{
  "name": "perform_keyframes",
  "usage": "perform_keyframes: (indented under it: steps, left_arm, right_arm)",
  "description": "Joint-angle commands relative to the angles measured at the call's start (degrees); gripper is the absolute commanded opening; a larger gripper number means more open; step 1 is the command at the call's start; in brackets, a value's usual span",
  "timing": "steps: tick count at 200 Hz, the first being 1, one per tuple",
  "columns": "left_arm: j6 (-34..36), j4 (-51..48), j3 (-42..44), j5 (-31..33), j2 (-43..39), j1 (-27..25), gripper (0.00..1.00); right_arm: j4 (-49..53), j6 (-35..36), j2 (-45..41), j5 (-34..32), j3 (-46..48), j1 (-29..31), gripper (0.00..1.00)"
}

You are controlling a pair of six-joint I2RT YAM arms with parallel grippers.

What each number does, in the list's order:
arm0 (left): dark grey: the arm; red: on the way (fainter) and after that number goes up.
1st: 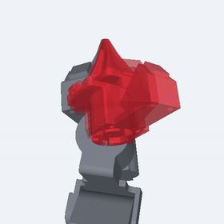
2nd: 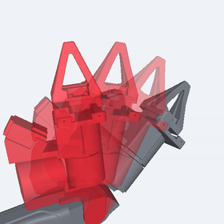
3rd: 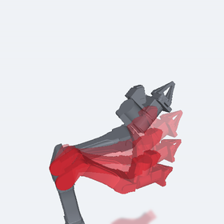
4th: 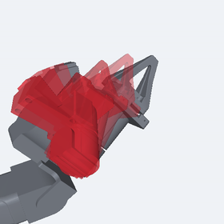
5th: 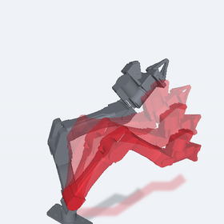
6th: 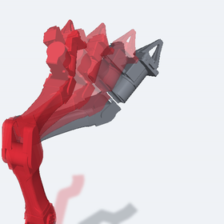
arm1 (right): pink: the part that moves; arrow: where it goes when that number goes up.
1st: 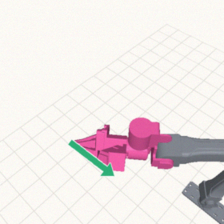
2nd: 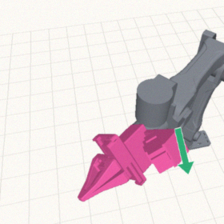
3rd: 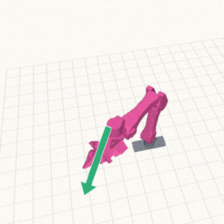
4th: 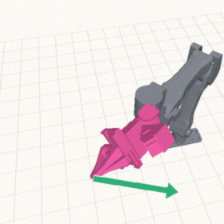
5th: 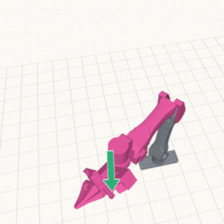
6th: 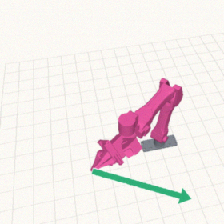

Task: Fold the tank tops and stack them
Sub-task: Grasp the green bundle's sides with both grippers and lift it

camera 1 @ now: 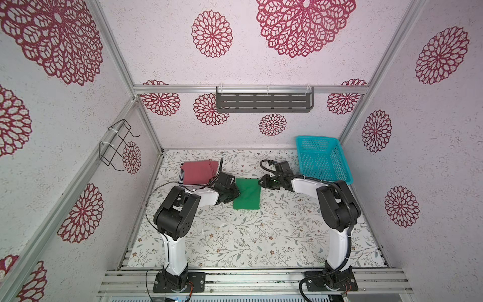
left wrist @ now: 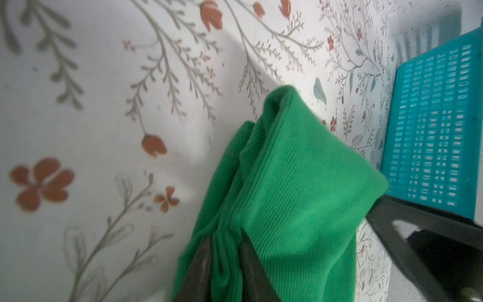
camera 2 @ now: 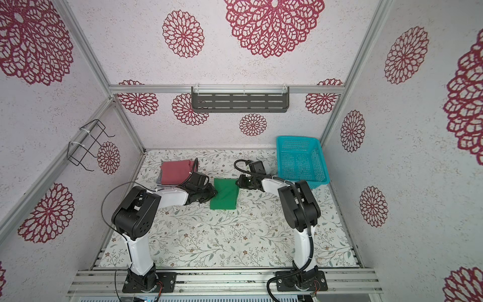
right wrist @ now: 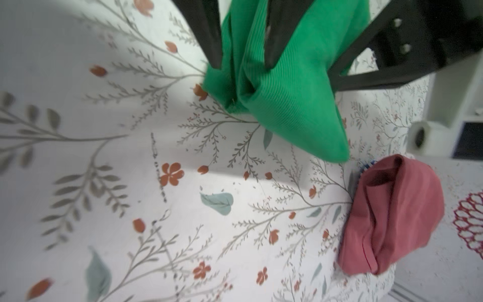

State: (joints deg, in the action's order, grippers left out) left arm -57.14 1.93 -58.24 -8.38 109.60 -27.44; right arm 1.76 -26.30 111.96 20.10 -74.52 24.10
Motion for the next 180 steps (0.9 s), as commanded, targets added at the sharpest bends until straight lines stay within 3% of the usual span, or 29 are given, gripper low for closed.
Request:
perform_keyframes:
  steps: [1, 27, 44, 78, 107, 144, 180]
  left_arm:
    - [-2.3, -3.7, 2.3, 2.7, -5.2, -4.1, 0.23]
    - [1.4, -11.7, 2.3, 6.4, -11.4, -4.5, 0.56]
    - [3.6, -15.4, 3.0, 8.6, -14.1, -2.9, 0.70]
    - [0.5, -10.7, 7.0, 3.1, -15.1, -1.3, 0.88]
    - [-6.7, -1.4, 12.4, -1.4, -14.4, -2.9, 0.94]
    - [-14.7, 8.3, 17.4, -2.9, -12.3, -5.3, 0.93]
    - [-15.8, 5.1, 16.9, 0.5, -10.3, -8.2, 0.87]
  right_arm:
    - [5.9, 3.8, -8.8, -2.9, 0.2, -1.1, 0.45]
    - [10.6, 4.4, -11.3, 1.8, 2.0, -1.2, 0.71]
    - [9.7, 3.6, -12.3, 4.8, 5.0, -1.2, 0.83]
    - [11.9, 7.0, -12.4, 5.6, 7.5, -1.2, 0.89]
    - [14.6, 8.9, -10.2, 9.3, 6.7, -1.3, 0.85]
    - [13.9, 8.1, -8.3, 12.3, 7.7, -1.4, 0.77]
    - [10.3, 6.3, -6.3, 14.5, 9.3, -1.3, 0.74]
